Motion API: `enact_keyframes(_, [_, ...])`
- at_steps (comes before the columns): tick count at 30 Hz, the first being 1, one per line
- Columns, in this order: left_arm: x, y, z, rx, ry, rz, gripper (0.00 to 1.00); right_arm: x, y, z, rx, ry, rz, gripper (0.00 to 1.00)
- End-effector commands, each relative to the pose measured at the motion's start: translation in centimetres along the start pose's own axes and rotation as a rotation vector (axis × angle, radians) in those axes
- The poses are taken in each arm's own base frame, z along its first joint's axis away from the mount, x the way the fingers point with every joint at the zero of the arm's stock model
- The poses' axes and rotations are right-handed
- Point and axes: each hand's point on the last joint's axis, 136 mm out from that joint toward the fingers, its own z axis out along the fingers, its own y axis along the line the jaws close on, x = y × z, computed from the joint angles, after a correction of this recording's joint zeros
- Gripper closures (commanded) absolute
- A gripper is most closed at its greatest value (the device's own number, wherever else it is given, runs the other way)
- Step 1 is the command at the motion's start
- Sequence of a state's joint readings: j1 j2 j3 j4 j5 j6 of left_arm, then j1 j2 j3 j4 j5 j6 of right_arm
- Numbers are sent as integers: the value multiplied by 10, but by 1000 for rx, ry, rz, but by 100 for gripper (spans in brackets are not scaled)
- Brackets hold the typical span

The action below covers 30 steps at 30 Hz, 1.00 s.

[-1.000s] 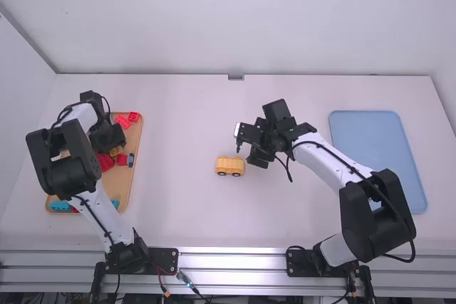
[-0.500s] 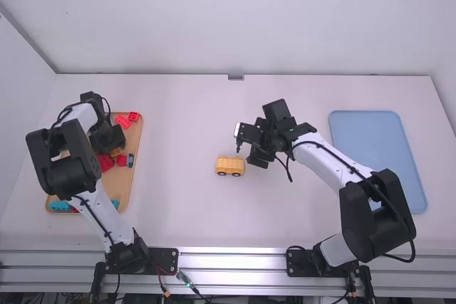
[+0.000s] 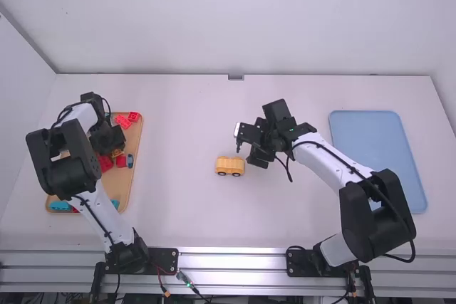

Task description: Assemble lego blocks to make yellow taxi

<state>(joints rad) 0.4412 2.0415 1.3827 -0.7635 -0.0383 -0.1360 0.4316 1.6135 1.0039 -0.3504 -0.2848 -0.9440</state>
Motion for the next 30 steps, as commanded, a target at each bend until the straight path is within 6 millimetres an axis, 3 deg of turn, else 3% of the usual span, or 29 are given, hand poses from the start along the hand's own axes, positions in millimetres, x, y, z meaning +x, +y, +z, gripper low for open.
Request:
enact_keyframes(1, [8,0,4,-8,26,-2,67,-7,-5,-7,18,-19,-5,1])
enact_keyframes(16, [-10,-3,-16,5,-6,-9,80,-7,-6,-7,21,-21,-5,1])
enact_keyframes(22, [-15,-4,-24,6,-16,-10,71,-8,-5,-7,20,-22,-6,1])
enact_keyframes(30, [-8,-3,-12,3,-5,-9,66,-8,-5,-7,19,-21,-5,1])
